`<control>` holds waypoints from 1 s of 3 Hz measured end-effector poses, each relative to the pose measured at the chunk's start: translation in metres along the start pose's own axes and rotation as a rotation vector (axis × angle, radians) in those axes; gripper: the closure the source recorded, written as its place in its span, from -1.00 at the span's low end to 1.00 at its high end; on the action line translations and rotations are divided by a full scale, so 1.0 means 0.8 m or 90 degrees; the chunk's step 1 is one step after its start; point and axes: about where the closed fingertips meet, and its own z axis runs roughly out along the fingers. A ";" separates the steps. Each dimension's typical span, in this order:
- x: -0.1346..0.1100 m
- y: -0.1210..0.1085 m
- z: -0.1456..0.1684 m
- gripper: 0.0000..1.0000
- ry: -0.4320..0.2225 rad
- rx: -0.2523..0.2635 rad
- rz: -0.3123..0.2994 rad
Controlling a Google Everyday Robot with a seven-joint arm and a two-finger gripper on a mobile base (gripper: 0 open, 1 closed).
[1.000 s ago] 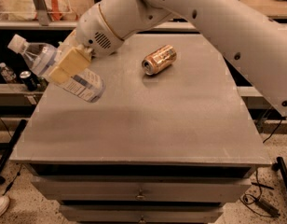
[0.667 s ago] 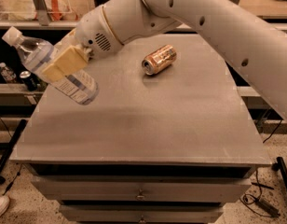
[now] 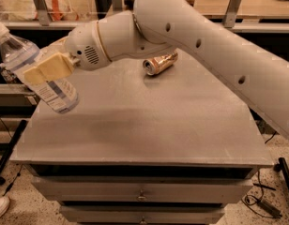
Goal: Place blue plastic bottle upright
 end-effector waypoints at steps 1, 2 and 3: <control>0.001 -0.003 0.024 1.00 -0.061 -0.001 0.011; 0.000 -0.010 0.038 1.00 -0.112 0.014 0.002; 0.000 -0.019 0.043 1.00 -0.142 0.024 -0.025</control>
Offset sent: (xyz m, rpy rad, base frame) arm 0.0170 0.0363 -0.0125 0.2655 -0.0203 -0.0784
